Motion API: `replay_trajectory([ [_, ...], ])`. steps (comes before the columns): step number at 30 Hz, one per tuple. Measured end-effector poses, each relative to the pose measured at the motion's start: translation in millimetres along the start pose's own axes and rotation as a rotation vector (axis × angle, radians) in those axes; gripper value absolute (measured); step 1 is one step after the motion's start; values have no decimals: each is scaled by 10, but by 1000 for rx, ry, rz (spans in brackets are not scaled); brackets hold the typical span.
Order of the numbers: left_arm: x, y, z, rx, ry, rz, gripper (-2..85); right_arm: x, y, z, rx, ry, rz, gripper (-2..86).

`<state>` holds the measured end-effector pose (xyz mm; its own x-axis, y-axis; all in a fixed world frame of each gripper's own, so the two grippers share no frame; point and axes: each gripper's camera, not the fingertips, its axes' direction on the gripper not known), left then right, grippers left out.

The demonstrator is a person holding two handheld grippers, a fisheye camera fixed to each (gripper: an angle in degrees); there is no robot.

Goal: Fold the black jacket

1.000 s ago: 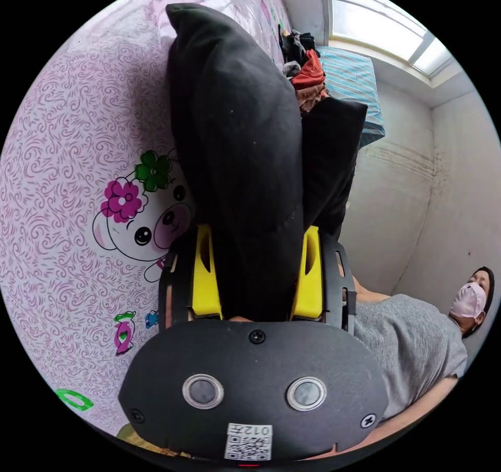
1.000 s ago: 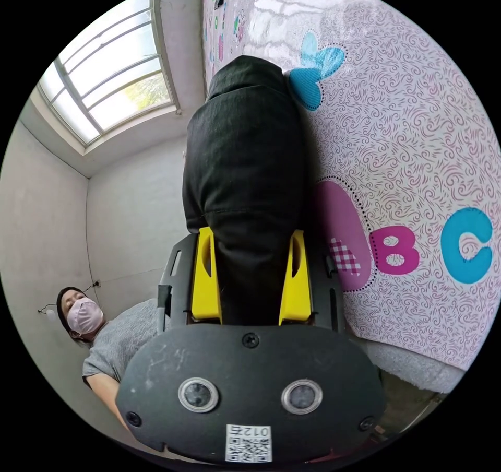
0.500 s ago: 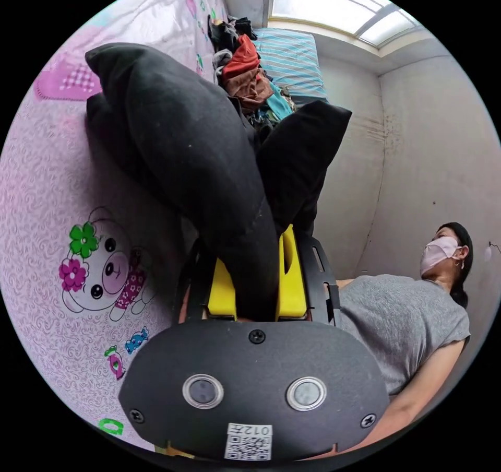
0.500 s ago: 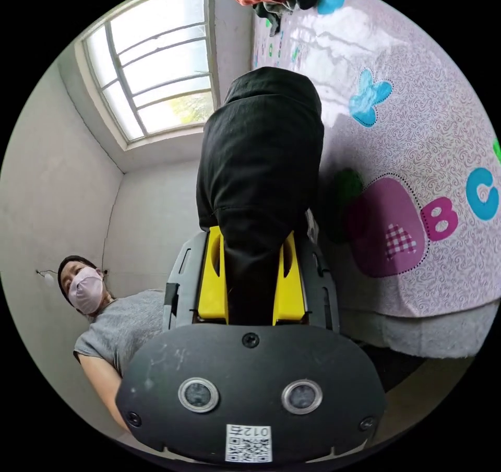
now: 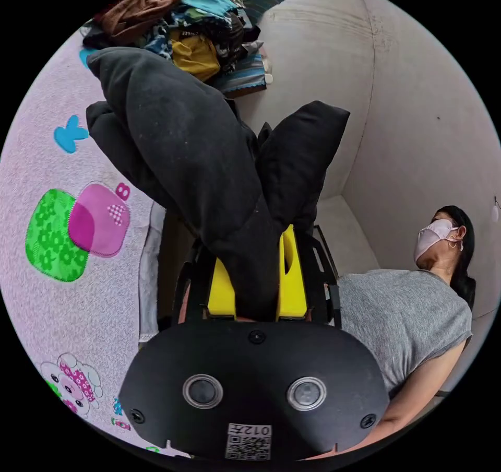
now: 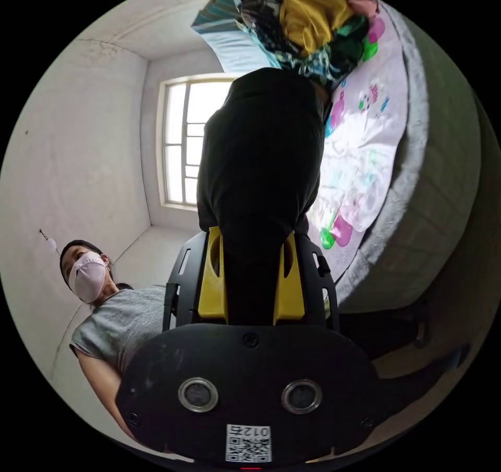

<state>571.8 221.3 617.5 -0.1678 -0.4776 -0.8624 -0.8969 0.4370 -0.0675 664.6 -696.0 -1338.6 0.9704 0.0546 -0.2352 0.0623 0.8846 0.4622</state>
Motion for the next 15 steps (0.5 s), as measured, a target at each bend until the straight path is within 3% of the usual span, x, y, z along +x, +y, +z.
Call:
replay_trajectory([
  [6,141,-695,2138,-255,51,106,154,189,1388,-1908,276,19,-66,140],
  [15,360,-941,5610,-578,191,209,155,426,3804,-4547,632,116,-147,140],
])
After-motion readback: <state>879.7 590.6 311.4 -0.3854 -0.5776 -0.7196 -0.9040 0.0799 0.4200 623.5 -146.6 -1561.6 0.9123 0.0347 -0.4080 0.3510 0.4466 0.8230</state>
